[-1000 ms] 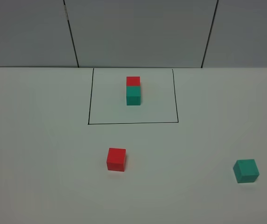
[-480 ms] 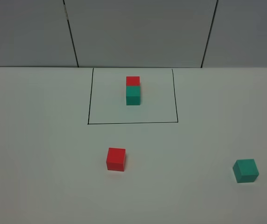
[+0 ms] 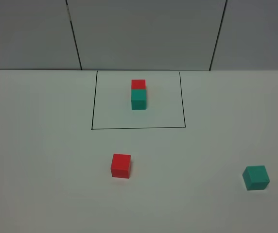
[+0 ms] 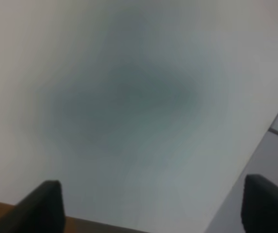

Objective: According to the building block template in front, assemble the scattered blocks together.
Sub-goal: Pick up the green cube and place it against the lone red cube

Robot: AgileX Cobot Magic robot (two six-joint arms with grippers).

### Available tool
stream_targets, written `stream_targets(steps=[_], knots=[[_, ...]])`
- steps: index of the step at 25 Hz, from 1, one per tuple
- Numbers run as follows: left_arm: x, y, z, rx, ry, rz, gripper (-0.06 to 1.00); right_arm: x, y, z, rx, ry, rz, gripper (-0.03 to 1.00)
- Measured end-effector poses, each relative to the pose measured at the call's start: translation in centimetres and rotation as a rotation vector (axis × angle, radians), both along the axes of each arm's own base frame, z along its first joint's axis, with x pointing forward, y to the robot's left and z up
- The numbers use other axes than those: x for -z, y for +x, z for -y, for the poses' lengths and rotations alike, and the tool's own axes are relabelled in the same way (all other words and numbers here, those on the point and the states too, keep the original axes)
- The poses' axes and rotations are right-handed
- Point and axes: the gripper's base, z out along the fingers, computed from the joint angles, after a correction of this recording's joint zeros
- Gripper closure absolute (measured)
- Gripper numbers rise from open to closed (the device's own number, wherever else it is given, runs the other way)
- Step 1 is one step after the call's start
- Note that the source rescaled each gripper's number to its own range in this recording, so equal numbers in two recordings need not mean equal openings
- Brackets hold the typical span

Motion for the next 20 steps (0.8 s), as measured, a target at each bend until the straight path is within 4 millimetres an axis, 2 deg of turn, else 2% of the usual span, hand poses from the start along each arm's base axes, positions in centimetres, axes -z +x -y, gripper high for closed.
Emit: stream_targets(steps=[5, 12, 16, 20], knots=[[0.0, 0.0, 0.0, 0.0, 0.0, 0.0, 0.0, 1.1, 2.7, -1.2, -0.199, -0.131, -0.093, -0.03], [0.0, 0.0, 0.0, 0.0, 0.0, 0.0, 0.0, 3.1, 6.9, -2.6, -0.382, -0.309, -0.181, -0.03], [0.0, 0.0, 0.0, 0.0, 0.0, 0.0, 0.0, 5.1, 9.2, -3.8, -0.466, -0.344, -0.215, -0.03], [0.0, 0.0, 0.0, 0.0, 0.0, 0.0, 0.0, 6.9, 10.6, -5.4, -0.558, -0.331, -0.217, -0.03]])
